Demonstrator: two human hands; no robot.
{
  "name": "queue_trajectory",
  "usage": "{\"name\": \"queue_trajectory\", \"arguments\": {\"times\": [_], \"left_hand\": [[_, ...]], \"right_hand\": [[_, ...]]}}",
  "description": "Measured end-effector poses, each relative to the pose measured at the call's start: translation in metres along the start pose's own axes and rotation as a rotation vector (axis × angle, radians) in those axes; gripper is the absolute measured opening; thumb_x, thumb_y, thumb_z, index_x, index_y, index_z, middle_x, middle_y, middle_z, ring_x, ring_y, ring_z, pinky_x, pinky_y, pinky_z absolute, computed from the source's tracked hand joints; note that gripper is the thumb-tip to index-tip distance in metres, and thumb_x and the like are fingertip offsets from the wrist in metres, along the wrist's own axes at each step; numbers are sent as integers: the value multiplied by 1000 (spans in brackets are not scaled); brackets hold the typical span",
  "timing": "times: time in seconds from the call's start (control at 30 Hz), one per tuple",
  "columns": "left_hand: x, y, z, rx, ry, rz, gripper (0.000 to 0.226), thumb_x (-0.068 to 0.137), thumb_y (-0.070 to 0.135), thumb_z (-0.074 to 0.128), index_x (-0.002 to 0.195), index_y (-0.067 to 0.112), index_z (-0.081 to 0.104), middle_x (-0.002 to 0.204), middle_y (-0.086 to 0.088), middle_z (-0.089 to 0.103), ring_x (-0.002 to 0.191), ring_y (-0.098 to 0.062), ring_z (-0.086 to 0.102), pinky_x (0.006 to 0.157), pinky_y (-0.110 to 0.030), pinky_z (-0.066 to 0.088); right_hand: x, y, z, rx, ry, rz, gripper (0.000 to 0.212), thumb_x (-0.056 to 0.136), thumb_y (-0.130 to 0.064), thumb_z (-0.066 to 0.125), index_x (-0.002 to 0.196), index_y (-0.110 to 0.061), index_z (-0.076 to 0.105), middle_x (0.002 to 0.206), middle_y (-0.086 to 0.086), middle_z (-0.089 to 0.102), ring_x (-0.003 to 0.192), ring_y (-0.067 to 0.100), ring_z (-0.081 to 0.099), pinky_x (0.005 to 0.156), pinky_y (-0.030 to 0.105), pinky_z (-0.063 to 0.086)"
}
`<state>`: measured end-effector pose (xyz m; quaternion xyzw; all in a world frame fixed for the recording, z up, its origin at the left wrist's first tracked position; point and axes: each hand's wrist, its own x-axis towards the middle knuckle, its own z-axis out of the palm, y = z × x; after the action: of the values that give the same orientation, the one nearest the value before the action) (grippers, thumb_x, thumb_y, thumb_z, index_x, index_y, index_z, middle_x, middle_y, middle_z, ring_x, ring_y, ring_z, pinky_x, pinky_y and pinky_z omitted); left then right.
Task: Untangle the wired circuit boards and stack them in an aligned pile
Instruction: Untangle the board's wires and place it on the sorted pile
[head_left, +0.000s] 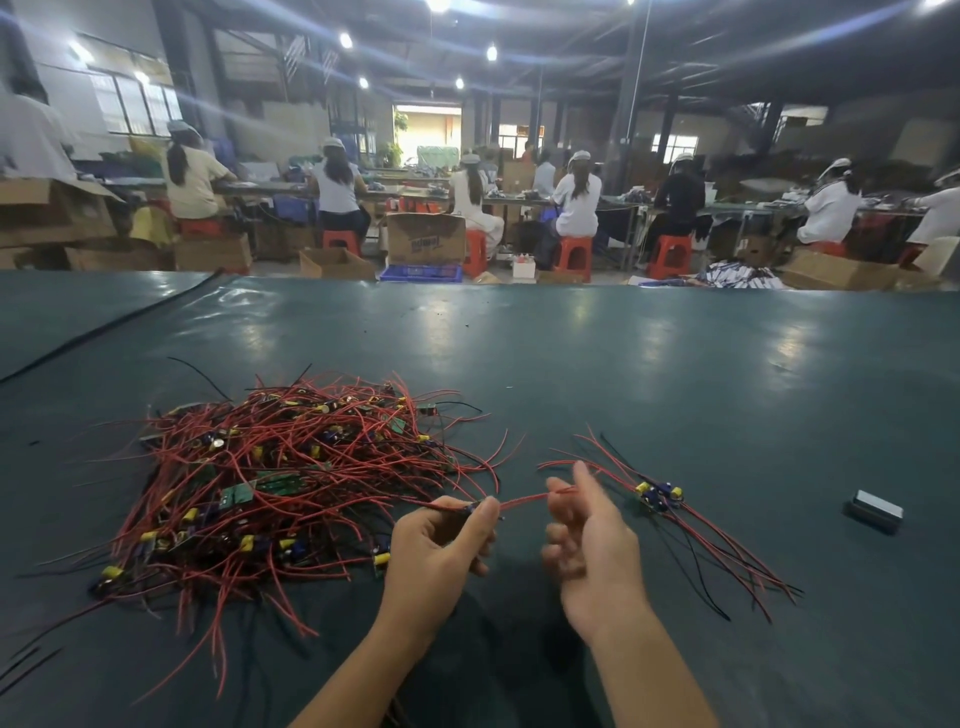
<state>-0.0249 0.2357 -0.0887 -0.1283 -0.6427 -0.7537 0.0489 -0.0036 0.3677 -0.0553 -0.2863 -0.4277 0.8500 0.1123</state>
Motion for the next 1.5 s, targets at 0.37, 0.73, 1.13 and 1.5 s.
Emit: {"name": "queue_trajectory", "arguments": {"times": [0.37, 0.73, 1.13, 1.5], "left_hand": [[6, -5, -4, -5, 7, -99, 37, 71, 51, 72, 73, 15, 76, 73, -7, 73, 71, -23, 72, 64, -29, 57], [4, 3, -2, -81, -72, -99, 28, 73, 35, 71, 68, 8, 70, 61, -9, 63, 54, -16, 57, 51, -25, 49], [3, 7, -7, 33, -66, 52, 38, 79, 36, 68, 63, 2, 64, 57, -4, 60, 53, -18, 57, 53, -29, 49], [0, 15, -6, 204, 133, 367, 26, 83, 45, 62, 83, 19, 66, 70, -5, 68, 59, -24, 65, 52, -46, 53]], "right_hand": [[-22, 24, 25, -119, -103, 44, 17, 79, -16, 78, 64, -8, 76, 69, 14, 72, 53, 24, 67, 51, 30, 55], [13, -17, -9, 102, -22, 12, 13, 88, -11, 61, 78, -9, 68, 50, -8, 50, 31, 3, 25, 29, 14, 20], [17, -22, -19, 232, -37, 86, 24, 93, -17, 48, 72, -10, 59, 43, -9, 28, 30, 5, 20, 30, 13, 19], [16, -12, -18, -110, 146, -50, 20, 91, -28, 62, 88, -11, 69, 71, -3, 55, 41, 7, 35, 36, 19, 30]]}}
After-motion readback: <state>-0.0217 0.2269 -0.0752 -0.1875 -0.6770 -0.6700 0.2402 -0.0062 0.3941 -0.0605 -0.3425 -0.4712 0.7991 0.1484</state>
